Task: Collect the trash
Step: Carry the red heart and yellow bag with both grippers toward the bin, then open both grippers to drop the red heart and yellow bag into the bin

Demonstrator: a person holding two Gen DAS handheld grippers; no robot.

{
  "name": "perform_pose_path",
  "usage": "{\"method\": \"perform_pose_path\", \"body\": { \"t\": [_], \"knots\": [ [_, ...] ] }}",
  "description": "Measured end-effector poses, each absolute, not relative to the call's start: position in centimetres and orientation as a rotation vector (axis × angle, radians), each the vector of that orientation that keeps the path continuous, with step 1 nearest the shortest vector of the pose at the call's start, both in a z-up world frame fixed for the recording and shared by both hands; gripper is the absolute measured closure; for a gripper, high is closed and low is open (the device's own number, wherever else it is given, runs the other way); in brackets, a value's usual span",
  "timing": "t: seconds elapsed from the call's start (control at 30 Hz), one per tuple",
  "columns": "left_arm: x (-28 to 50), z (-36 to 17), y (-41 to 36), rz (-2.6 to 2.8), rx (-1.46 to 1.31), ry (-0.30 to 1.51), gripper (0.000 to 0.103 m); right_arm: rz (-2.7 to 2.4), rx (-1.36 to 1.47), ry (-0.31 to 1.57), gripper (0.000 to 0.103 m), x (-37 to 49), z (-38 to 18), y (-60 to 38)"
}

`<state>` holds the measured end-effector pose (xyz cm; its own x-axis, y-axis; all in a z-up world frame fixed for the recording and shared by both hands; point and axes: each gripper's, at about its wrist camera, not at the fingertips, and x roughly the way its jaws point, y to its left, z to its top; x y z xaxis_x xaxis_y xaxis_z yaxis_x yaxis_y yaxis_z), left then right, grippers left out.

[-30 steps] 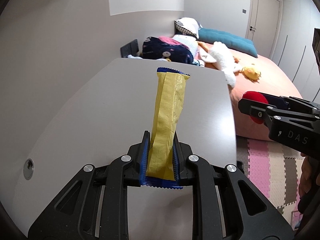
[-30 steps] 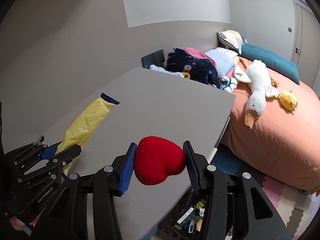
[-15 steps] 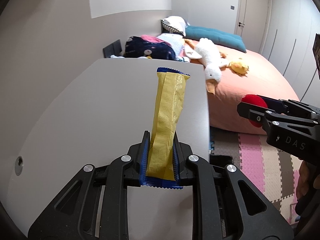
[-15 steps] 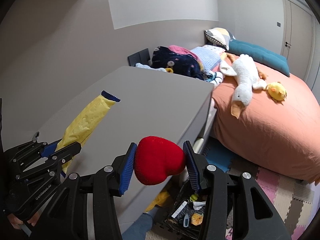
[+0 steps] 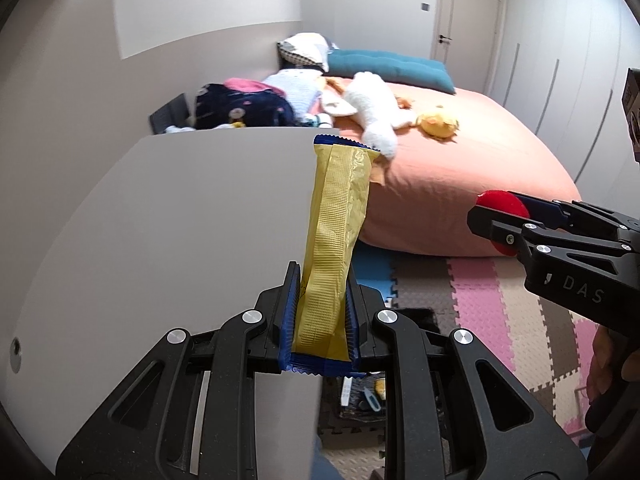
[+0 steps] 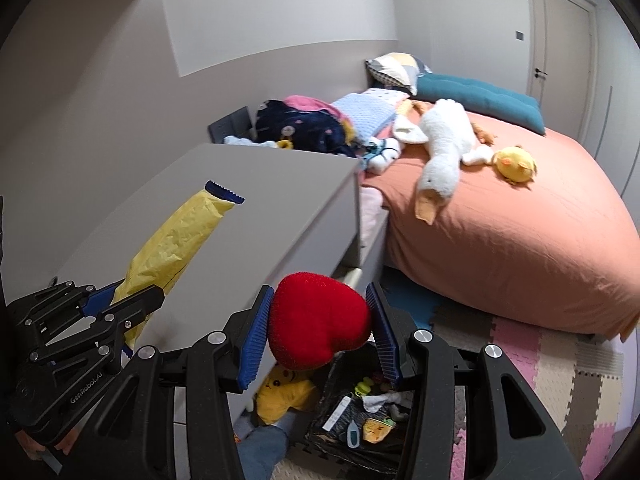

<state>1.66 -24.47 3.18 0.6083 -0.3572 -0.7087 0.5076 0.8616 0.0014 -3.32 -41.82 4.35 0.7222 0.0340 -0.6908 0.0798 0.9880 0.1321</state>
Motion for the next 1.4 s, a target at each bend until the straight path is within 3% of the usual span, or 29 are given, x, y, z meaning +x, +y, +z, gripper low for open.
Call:
{"method": "perform_pose_path", "body": {
  "t": [0.83,0.87,0.9,0.93,0.97,1.4],
  "knots": [
    [-0.8,1.4,-35.4,-0.704,0.294,0.802,0.082,-0.245,0.239,0.738,0.053,-7.0,4.0,-52.1],
    [-0.9,1.2,-35.7,-0.708,0.305,0.807,0.073,-0.25,0.248,0.737,0.04,-7.1,4.0,-52.3],
    [-1.0,1.0,-35.9,-0.707,0.316,0.814,0.057,-0.254,0.252,0.735,0.029,-7.1,4.1,-52.5],
    [-1.0,0.8,-35.9,-0.688,0.327,0.814,0.016,-0.266,0.244,0.727,0.027,-7.2,4.2,-52.7],
    [-1.2,0.8,-35.7,-0.662,0.329,0.785,0.006,-0.277,0.237,0.723,0.025,-7.2,4.3,-52.8],
    [-0.6,-0.1,-34.5,-0.604,0.288,0.821,0.006,-0.278,0.24,0.731,0.023,-6.7,3.7,-52.9]
  ]
}}
